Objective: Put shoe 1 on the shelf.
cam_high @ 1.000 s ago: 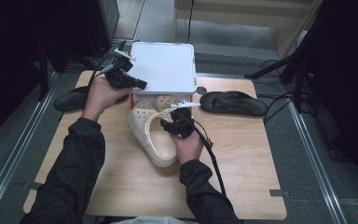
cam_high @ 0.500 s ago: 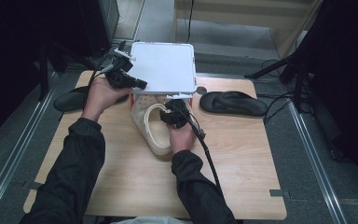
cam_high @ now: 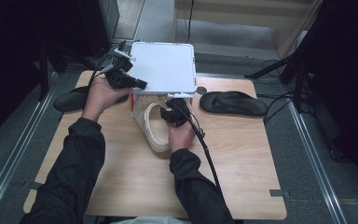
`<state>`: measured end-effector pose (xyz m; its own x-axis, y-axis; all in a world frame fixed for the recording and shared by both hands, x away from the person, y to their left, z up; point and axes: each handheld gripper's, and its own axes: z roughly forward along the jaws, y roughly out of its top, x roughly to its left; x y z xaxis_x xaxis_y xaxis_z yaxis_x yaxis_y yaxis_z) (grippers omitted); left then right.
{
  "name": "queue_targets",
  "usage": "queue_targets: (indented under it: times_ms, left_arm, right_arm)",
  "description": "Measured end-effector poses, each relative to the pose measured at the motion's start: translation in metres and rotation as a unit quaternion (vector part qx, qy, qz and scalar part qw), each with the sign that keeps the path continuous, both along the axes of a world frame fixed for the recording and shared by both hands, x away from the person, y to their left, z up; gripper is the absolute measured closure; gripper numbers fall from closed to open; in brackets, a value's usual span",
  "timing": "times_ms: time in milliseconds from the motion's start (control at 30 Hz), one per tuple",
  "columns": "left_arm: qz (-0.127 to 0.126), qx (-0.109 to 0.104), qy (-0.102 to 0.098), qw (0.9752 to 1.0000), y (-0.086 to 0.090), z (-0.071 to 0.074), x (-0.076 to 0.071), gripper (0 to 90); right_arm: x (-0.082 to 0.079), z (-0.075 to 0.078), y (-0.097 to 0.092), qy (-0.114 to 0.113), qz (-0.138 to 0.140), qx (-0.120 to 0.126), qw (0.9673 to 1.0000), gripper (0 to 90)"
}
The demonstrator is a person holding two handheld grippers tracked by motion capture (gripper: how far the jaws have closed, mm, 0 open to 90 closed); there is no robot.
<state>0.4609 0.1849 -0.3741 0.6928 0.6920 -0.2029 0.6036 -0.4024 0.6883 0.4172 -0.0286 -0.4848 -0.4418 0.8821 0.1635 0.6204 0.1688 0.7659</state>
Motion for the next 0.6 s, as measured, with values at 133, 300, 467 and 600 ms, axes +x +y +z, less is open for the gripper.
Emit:
queue_targets:
  times_ms: [133,300,467,600]
  left_arm:
    - [0.001,0.002,-0.001,1.0000,0.000,0.000,0.000,90.0]
    - [0.000,0.004,-0.002,1.0000,-0.001,0.000,-0.001,90.0]
    - [-0.001,0.006,-0.003,1.0000,0.000,0.000,-0.001,90.0]
    - [-0.001,0.008,-0.005,1.0000,-0.001,0.000,-0.001,90.0]
  right_arm:
    - [-0.001,0.000,0.000,0.000,0.003,-0.003,1.0000,64.5]
    - [-0.004,-0.001,0.001,0.004,0.010,-0.006,0.9999,60.5]
    - [-0.009,0.000,-0.001,0.005,0.020,-0.014,0.9997,57.2]
    - [-0.014,0.006,-0.006,0.004,0.025,-0.004,0.9997,54.5]
